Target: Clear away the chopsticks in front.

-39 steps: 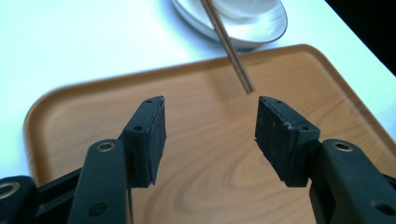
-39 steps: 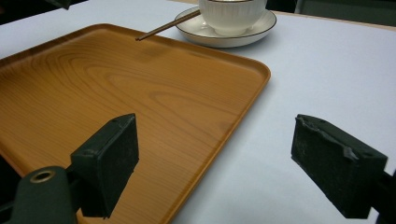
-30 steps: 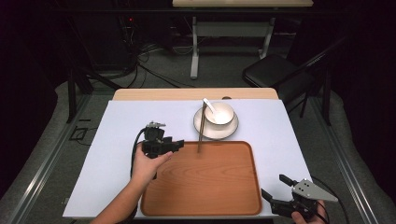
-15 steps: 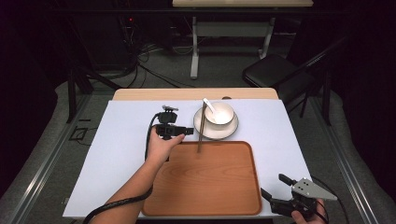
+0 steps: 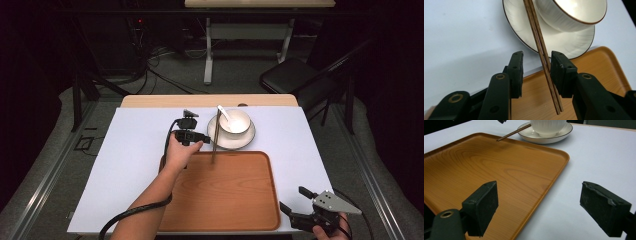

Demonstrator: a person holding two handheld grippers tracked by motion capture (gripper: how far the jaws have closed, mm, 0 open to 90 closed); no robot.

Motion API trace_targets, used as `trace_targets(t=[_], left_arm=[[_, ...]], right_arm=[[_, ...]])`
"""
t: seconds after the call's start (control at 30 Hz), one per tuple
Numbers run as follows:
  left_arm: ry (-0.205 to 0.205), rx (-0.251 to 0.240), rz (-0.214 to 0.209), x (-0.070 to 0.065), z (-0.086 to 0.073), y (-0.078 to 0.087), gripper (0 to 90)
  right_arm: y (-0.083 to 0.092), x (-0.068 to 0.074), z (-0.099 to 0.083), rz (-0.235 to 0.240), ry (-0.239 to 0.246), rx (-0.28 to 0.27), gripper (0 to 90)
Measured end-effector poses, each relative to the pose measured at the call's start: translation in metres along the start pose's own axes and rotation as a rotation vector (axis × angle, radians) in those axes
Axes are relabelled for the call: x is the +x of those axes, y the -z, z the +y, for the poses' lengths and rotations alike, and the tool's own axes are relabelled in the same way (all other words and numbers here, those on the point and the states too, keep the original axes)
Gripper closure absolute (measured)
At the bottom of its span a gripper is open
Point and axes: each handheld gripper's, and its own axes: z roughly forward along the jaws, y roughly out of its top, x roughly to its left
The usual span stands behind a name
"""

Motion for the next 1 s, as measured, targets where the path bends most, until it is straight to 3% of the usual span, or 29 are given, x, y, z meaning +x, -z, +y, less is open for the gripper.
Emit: trace_targets(t=[0.57, 0.77, 1.0], left_arm=[[0.026, 0.054, -0.02, -0.006, -0.001, -0.025, 70.6], [0.057, 0.068, -0.024, -0.006, 0.001, -0.026, 74.7], [0.123, 0.104, -0.07, -0.001, 0.003, -0.029, 76.2]], right_arm=[[0.0, -0.001, 0.0, 0.001, -0.004, 0.0, 14.7], [0.0, -0.001, 0.0, 0.001, -0.007, 0.0, 14.7], [0.001, -0.001, 0.0, 0.001, -0.008, 0.001, 14.7]])
